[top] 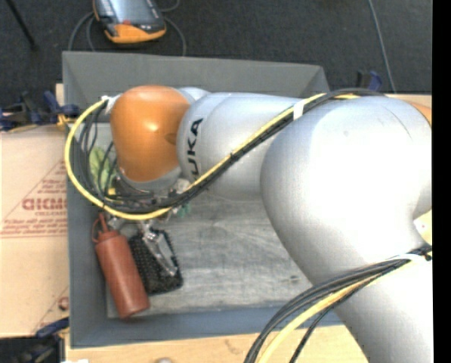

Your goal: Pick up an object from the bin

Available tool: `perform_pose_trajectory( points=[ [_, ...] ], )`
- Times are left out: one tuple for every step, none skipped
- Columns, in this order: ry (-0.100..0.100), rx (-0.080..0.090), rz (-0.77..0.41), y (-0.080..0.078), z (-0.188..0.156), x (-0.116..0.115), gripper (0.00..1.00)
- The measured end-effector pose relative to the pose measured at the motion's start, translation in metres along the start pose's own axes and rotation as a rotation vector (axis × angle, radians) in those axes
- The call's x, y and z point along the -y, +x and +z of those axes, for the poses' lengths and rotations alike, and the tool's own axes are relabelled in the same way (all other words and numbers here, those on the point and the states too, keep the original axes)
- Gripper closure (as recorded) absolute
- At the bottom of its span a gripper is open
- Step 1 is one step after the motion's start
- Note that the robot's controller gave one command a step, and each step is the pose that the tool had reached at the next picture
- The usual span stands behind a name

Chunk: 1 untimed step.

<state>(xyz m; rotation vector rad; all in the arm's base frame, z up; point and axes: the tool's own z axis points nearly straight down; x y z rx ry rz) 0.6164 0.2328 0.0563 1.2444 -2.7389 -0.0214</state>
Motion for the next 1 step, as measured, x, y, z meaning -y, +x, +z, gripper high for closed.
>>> perform_pose_trajectory(
  points=[
    [0.003,0.005,0.0,-0.0011,-0.0008,0.0005,1.0]
  ],
)
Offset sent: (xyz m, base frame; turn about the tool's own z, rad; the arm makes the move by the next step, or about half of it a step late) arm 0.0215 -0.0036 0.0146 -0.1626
